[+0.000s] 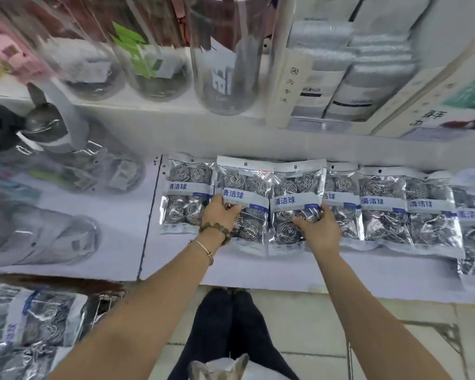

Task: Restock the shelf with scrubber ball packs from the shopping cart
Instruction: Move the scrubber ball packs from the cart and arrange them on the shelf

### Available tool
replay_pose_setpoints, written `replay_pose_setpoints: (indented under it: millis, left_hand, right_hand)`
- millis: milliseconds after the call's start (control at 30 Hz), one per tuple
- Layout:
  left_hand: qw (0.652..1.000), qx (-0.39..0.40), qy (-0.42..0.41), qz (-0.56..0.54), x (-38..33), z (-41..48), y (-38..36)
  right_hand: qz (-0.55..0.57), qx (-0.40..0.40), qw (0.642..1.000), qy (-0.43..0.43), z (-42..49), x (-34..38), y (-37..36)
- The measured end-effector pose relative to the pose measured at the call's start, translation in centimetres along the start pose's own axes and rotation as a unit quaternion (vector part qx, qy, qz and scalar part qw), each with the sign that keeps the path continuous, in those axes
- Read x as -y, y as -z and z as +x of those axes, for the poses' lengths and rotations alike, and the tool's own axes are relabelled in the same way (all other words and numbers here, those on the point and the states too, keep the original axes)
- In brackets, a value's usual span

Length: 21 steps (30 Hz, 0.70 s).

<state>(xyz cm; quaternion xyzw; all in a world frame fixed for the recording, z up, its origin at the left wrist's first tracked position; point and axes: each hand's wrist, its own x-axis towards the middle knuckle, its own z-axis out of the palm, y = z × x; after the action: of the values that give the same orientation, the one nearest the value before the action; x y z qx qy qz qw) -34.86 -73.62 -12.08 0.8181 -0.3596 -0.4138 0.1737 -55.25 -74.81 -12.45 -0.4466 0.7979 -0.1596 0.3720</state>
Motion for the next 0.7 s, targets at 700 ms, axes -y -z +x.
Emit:
replay_pose_setpoints:
  millis: [700]
  left_hand:
    - [0.838,0.111,-0.306,0.439,2.2,2.1,-1.0]
  right_hand:
    - [-0.394,0.075,0.89,0.216,1.0,-0.3,-3.4]
